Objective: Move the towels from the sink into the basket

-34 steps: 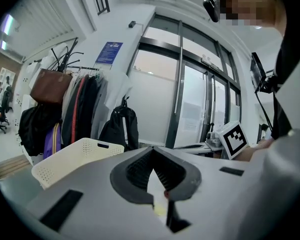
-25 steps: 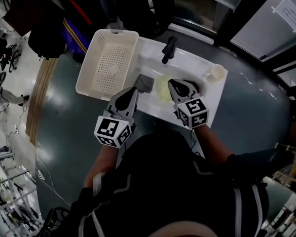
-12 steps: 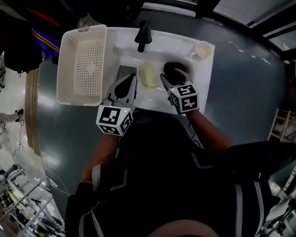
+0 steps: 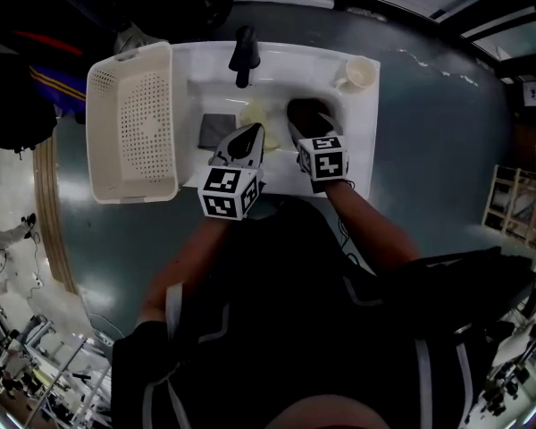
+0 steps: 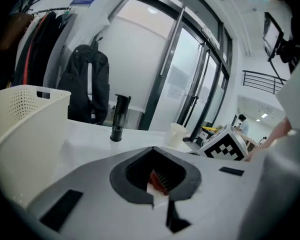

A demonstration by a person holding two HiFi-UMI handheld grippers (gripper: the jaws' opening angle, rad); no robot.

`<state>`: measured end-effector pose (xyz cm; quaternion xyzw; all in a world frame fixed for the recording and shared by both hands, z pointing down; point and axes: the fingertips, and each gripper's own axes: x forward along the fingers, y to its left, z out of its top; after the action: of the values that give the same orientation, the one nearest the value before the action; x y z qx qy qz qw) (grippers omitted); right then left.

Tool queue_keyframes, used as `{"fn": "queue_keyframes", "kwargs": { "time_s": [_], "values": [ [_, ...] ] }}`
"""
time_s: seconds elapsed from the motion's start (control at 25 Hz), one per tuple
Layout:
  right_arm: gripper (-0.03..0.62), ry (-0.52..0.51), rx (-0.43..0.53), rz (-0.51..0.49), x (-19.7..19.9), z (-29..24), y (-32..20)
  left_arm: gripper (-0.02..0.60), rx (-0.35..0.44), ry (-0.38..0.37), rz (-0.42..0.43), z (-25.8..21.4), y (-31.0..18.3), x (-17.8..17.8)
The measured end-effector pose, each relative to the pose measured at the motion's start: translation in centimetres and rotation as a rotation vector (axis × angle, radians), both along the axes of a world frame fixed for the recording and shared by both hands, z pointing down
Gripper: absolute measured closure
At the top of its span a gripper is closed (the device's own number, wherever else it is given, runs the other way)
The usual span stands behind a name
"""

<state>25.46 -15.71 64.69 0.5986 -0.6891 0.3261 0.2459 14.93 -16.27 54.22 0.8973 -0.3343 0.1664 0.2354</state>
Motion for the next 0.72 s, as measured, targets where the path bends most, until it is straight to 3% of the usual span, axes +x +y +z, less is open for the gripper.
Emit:
{"fn": "queue_keyframes", "kwargs": {
  "time_s": [0.16,0.72],
  "values": [
    [0.282,0.037,-0.065,0.045,0.5,2.5,-0.2,0.58,-0.053,-0.049,-0.002,2.7,-0.8,0.0],
    [0.278,0.142,-0.228,0.13,1.7,9.4,-1.3,0.58,-0.123,-0.079,0.047,5.3,-1.3,-0.3]
  ]
}}
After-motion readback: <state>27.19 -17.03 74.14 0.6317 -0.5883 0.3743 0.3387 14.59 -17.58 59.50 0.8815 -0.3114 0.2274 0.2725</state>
